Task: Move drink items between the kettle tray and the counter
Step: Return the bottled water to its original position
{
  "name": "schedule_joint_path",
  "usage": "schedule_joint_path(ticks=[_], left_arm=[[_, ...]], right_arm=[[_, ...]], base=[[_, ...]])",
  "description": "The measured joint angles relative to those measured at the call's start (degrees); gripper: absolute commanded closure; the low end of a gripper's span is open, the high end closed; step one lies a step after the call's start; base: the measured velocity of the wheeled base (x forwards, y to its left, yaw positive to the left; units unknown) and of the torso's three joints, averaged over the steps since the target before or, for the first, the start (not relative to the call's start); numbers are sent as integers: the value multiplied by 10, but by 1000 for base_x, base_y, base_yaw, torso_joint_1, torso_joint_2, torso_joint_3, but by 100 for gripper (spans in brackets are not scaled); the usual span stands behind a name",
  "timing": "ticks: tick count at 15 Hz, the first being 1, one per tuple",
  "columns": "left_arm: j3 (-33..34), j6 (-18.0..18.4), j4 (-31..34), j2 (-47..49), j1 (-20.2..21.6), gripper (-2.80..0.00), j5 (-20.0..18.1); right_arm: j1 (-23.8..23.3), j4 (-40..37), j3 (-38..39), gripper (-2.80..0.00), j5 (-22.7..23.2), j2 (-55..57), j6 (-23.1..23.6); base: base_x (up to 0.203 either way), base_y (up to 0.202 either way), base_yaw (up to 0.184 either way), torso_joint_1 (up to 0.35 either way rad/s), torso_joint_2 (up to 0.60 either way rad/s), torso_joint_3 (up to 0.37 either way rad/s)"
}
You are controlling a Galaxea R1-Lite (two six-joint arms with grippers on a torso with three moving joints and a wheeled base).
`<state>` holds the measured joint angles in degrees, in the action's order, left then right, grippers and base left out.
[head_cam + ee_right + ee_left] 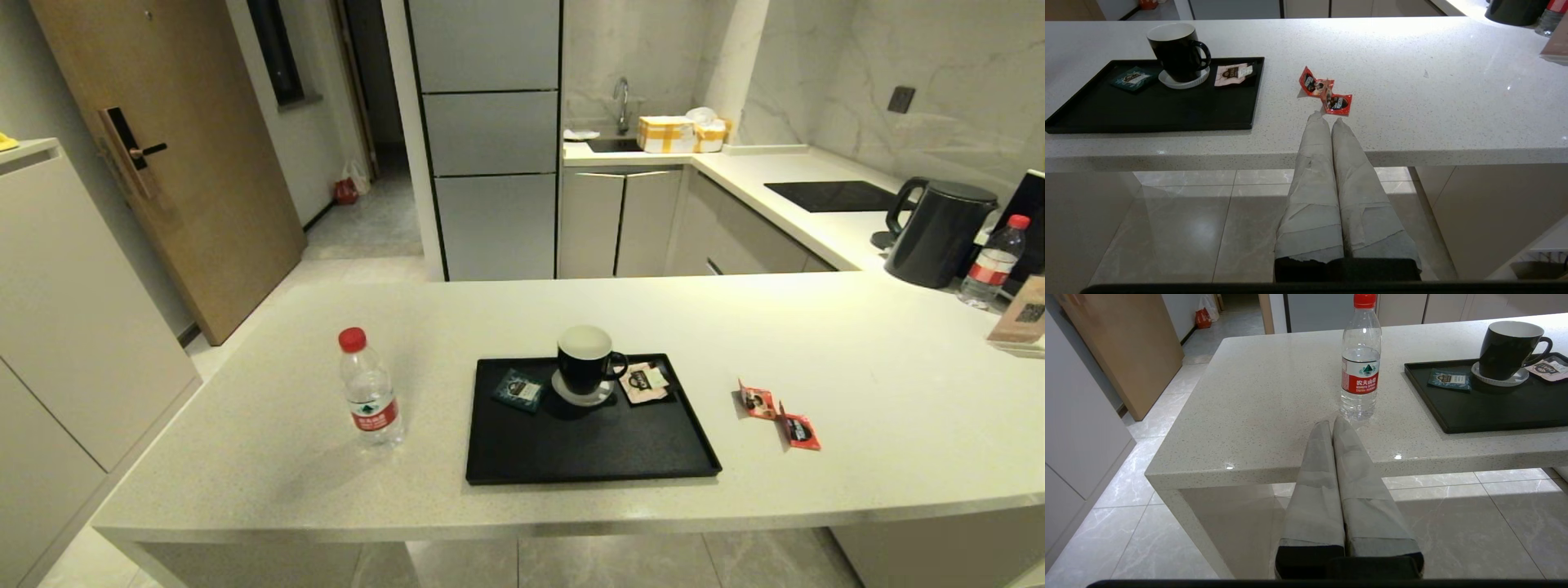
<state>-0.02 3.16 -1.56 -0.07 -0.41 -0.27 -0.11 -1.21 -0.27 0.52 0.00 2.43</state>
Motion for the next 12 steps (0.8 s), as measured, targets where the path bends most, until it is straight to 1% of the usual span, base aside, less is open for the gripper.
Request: schedule_joint_path(ticks=[7, 10, 11, 12], left_arm=[[0, 1, 0, 0, 0, 0, 0], [-9, 1, 11, 1, 0, 0, 1], [-15, -1, 14, 2, 0, 0, 1], [-27, -16, 33, 7, 0, 0, 0]], right_arm=[[0, 0, 0, 0, 0, 0, 0], [0, 0, 0, 0, 0, 0, 0], [0, 0, -1, 0, 0, 0, 0], [0, 0, -1, 0, 0, 0, 0]], base=[[0, 0, 0, 0, 0, 0], [0, 0, 0, 0, 0, 0], [0, 0, 0, 0, 0, 0], [0, 0, 0, 0, 0, 0]])
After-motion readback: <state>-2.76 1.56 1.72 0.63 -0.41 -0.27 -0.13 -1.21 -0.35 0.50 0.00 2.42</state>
